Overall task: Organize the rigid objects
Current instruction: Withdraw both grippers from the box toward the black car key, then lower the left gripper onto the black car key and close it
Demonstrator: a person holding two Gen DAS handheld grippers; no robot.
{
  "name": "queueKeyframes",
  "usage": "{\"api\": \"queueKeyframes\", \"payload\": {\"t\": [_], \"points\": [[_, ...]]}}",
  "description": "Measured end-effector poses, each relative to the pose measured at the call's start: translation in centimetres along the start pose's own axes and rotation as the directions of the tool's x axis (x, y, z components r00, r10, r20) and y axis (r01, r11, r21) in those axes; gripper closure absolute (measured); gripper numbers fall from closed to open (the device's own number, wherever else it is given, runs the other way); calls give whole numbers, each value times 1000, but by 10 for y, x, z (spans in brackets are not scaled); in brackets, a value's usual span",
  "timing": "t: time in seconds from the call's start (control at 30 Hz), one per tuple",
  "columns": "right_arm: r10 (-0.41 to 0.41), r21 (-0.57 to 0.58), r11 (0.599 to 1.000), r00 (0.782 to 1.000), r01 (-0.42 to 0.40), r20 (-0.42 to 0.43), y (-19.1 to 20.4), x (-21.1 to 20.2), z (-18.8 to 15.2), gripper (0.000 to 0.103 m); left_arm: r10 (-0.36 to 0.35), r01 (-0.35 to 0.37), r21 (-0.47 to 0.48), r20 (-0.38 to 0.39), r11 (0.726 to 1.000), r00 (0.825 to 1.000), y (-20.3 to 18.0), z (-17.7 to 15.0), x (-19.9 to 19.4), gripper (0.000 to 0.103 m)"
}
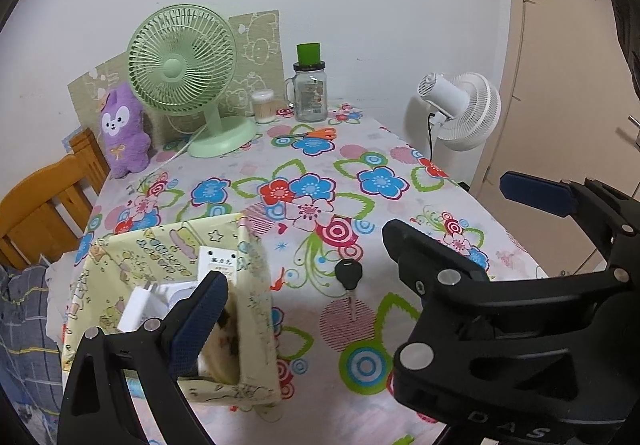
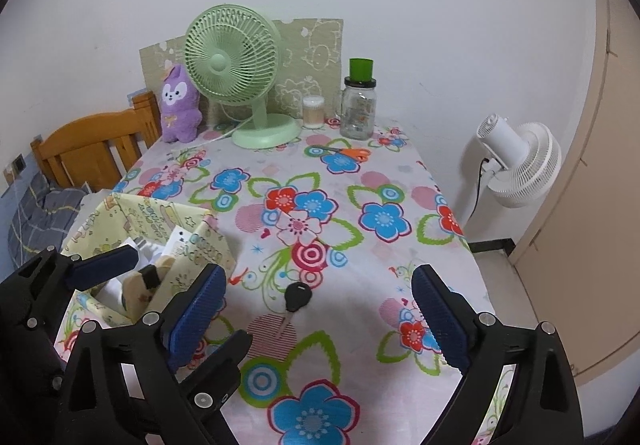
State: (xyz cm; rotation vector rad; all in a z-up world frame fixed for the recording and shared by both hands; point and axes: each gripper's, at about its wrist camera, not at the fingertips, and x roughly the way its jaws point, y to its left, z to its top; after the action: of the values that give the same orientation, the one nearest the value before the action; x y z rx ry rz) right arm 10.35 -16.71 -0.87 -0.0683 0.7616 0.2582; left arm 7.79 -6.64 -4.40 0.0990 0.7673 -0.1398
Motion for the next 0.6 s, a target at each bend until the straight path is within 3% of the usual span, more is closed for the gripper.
{"api": "queueKeyframes", "payload": {"t": [0.33,0.6], "points": [[3,40,999,1000,-2,-26,-25,16,-6,7,-13,13,-38,-10,999,1000,-14,3,23,6],[11,75,997,999,-8,-46,-43,33,-10,7,-34,32,-70,-34,997,999,-21,5,44,12]]}}
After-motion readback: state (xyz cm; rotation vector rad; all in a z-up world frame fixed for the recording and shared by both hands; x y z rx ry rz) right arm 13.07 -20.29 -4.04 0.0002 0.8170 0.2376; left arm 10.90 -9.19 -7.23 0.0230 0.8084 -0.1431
